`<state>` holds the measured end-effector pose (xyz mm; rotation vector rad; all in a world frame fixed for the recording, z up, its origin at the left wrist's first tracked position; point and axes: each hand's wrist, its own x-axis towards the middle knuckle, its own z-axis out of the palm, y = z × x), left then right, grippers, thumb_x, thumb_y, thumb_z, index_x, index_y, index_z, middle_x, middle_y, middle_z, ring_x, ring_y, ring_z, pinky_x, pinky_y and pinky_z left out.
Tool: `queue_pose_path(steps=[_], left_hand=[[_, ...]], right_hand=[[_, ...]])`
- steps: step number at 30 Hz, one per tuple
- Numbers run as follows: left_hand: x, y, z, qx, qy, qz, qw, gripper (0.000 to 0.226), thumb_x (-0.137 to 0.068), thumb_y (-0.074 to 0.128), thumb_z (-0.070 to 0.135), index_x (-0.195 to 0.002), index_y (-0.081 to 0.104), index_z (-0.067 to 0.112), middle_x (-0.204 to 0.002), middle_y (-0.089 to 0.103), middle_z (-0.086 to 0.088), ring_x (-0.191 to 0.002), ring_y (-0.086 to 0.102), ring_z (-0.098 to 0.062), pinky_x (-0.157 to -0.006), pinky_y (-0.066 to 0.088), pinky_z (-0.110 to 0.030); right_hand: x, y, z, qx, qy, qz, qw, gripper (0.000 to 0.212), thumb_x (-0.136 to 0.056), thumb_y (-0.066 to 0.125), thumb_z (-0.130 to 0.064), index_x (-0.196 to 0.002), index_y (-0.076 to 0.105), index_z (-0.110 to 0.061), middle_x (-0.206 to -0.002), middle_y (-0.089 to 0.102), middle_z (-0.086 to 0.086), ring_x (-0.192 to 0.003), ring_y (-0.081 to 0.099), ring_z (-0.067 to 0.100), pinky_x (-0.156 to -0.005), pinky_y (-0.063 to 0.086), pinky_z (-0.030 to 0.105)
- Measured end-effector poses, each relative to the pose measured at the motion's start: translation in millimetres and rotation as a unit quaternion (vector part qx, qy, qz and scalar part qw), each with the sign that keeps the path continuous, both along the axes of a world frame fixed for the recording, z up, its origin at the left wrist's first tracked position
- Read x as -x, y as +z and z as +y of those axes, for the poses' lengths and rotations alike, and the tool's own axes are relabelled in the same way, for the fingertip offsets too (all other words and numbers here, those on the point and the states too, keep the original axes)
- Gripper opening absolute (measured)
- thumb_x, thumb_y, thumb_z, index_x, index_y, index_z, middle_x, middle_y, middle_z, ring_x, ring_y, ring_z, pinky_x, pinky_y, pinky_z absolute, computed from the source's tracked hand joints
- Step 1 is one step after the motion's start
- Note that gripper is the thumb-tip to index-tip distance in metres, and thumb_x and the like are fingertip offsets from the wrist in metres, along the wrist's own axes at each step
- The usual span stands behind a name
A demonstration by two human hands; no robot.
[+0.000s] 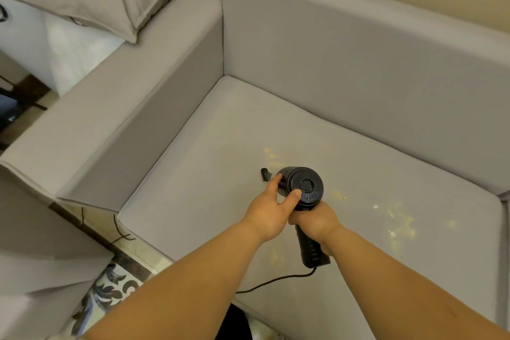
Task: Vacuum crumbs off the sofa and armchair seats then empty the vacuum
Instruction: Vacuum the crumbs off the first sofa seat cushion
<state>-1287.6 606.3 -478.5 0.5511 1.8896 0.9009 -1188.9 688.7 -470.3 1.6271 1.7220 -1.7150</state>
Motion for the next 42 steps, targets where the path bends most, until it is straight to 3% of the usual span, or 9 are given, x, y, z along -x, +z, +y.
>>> queue_pose_path(steps=[7,13,17,22,27,34,38,42], left_hand=[[-2,8,-2,-0.025,0.036,0.036,0.998,0.069,-0.090,0.049,0.054,-0.149,0.021,0.032,-0.146,0.042,0.005,-0.122,0.051,-0.018,-0.095,0.035,-0.023],[39,-7,-3,-0.013,0.045,0.051,0.998,0.068,-0.092,0.049,0.050,-0.150,0.020,0.029,-0.148,0.040,-0.001,-0.134,0.039,-0.019,-0.100,0.029,-0.023],[43,-18,-8,0.002,0.025,0.023,0.999,0.070,-0.091,0.050,0.051,-0.150,0.018,0.030,-0.150,0.037,-0.001,-0.137,0.036,-0.020,-0.103,0.029,-0.025],[20,-13,-11,0.001,0.025,0.001,1.000,0.072,-0.089,0.052,0.054,-0.149,0.019,0.032,-0.147,0.041,-0.002,-0.128,0.047,-0.020,-0.096,0.034,-0.023],[19,3,-6,-0.005,0.024,0.001,1.000,0.072,-0.088,0.052,0.056,-0.148,0.021,0.031,-0.147,0.042,-0.001,-0.124,0.050,-0.020,-0.100,0.037,-0.028],[75,9,3,-0.027,0.027,0.026,0.999,0.071,-0.088,0.052,0.055,-0.148,0.021,0.031,-0.146,0.042,0.000,-0.120,0.053,-0.019,-0.096,0.037,-0.026],[114,3,15,-0.032,0.024,0.027,0.999,0.070,-0.089,0.052,0.053,-0.148,0.022,0.032,-0.141,0.048,-0.001,-0.109,0.053,-0.014,-0.093,0.036,-0.023],[150,-6,33,-0.026,0.000,0.021,0.999,0.069,-0.091,0.050,0.051,-0.150,0.020,0.028,-0.146,0.042,-0.002,-0.125,0.047,-0.018,-0.094,0.032,-0.021]], right_hand=[[2,2,0,-0.032,0.006,0.039,0.999,0.032,-0.072,0.071,-0.009,-0.102,0.066,-0.017,-0.085,0.067,0.006,-0.077,0.060,0.026,-0.070,0.050,0.036],[42,-21,3,-0.032,0.023,0.073,0.997,0.041,-0.076,0.073,-0.011,-0.115,0.062,-0.017,-0.099,0.069,0.007,-0.083,0.062,0.024,-0.070,0.048,0.032],[44,-33,-2,-0.030,0.031,0.034,0.998,0.039,-0.076,0.072,-0.012,-0.114,0.062,-0.016,-0.097,0.067,0.006,-0.081,0.060,0.023,-0.069,0.047,0.032],[21,-21,-4,-0.036,0.033,-0.001,0.999,0.033,-0.074,0.071,-0.012,-0.106,0.065,-0.014,-0.085,0.065,0.004,-0.072,0.057,0.020,-0.063,0.045,0.030],[20,-2,-1,-0.058,0.035,-0.023,0.997,0.025,-0.069,0.069,-0.013,-0.093,0.066,-0.014,-0.078,0.066,0.006,-0.068,0.058,0.022,-0.060,0.045,0.030],[76,3,2,-0.081,0.001,0.013,0.997,0.029,-0.070,0.070,-0.011,-0.097,0.066,-0.019,-0.082,0.067,0.002,-0.075,0.060,0.022,-0.065,0.047,0.031],[114,-5,10,-0.085,-0.018,0.030,0.996,0.033,-0.071,0.071,-0.010,-0.103,0.065,-0.019,-0.080,0.065,-0.003,-0.071,0.058,0.016,-0.059,0.043,0.028],[146,-17,22,-0.074,-0.050,0.041,0.995,0.039,-0.073,0.073,-0.010,-0.109,0.064,-0.019,-0.090,0.068,0.001,-0.078,0.060,0.019,-0.065,0.046,0.030]])
